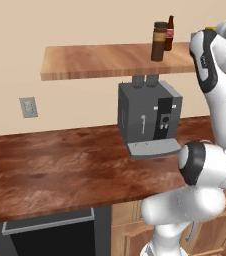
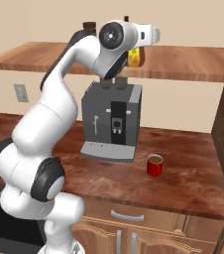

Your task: Pick the cinnamon and honey bottle from the shelves and place them next to the mug.

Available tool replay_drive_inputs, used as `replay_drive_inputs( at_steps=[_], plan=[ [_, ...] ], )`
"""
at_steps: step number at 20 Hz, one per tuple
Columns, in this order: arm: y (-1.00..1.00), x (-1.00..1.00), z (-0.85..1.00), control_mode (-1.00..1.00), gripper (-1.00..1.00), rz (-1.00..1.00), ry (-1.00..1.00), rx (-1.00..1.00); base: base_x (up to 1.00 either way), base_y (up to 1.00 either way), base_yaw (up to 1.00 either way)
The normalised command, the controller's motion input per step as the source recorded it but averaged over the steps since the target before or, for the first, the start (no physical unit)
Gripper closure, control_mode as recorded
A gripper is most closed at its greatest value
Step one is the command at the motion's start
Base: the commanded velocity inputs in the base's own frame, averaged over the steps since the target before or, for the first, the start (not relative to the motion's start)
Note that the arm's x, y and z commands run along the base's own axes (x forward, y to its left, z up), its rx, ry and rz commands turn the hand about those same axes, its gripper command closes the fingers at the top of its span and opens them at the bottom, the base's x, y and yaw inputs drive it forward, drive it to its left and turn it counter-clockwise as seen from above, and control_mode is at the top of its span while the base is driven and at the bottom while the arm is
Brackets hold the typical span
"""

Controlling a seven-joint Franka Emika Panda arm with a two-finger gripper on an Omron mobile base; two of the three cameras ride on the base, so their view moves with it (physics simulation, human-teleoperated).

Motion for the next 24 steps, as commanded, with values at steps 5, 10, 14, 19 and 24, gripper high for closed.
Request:
replay_drive_inputs(
  at_steps=[5,10,14,19,24],
  plan=[
    [0.0,-0.75,0.01,-1.0,1.0,0.0,0.0,0.0,0.0,0.0,0.0],
    [0.0,-0.87,0.0,-1.0,1.0,0.0,0.0,0.0,0.0,0.0,0.0],
    [0.0,-0.94,0.0,-1.0,1.0,0.0,-0.01,0.0,0.0,0.0,0.0],
    [0.0,-1.0,0.0,-1.0,1.0,0.0,-0.03,0.0,0.0,0.0,0.0],
    [0.0,-1.0,0.0,-1.0,1.0,0.0,-0.04,0.0,0.0,0.0,0.0]
  ],
)
